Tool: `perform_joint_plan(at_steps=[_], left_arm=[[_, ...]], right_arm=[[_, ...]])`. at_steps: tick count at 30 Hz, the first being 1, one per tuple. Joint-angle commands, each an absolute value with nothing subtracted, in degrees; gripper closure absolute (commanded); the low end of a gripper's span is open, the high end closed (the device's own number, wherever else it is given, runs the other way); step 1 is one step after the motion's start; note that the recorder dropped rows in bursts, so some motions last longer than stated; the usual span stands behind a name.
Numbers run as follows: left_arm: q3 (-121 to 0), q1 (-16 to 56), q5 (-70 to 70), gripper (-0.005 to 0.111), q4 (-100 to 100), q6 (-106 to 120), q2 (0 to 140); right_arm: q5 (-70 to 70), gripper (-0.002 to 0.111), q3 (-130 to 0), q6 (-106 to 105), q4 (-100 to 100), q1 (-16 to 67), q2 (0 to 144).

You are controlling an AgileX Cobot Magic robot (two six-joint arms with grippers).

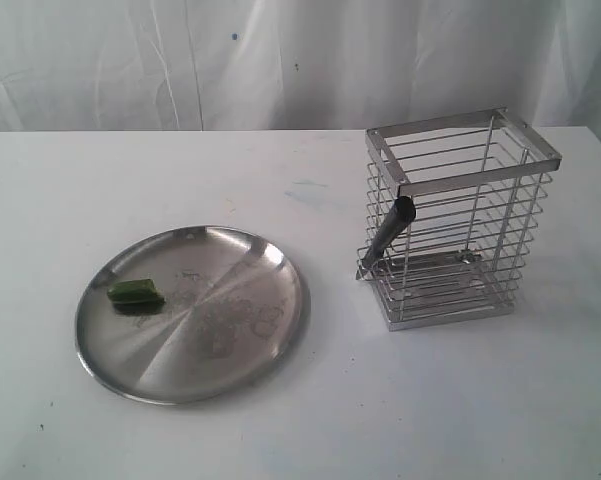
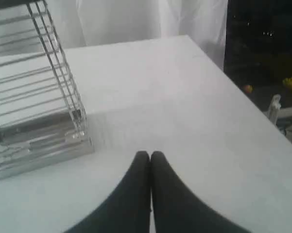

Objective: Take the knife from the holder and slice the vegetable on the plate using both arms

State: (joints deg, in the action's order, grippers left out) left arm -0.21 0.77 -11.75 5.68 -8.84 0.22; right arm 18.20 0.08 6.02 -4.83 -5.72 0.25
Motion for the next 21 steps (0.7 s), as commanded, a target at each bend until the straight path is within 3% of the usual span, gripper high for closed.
perform_joint_plan(at_steps=[1,12,18,21], left_arm=[[0.0,0.72,-11.56,0.107,5.57,-8.75,0.0],[0.0,0.72,-11.56,0.107,5.57,-8.75,0.0],[0.0,0.72,-11.56,0.107,5.57,-8.75,0.0],[0.0,0.72,-11.56,0.107,5.57,-8.75,0.0]], right_arm=[[5.58,0.108,0.0,6.32,-4.41,-6.16,0.0],[-34.46,0.108,-0.54,41.21,-0.55,-6.16,0.0],[-40.41,0.108,-21.07,35.77,4.41,-6.16,7.53],[-40.39,0.108,-33.72,32.45,-4.62,-6.16,17.14]])
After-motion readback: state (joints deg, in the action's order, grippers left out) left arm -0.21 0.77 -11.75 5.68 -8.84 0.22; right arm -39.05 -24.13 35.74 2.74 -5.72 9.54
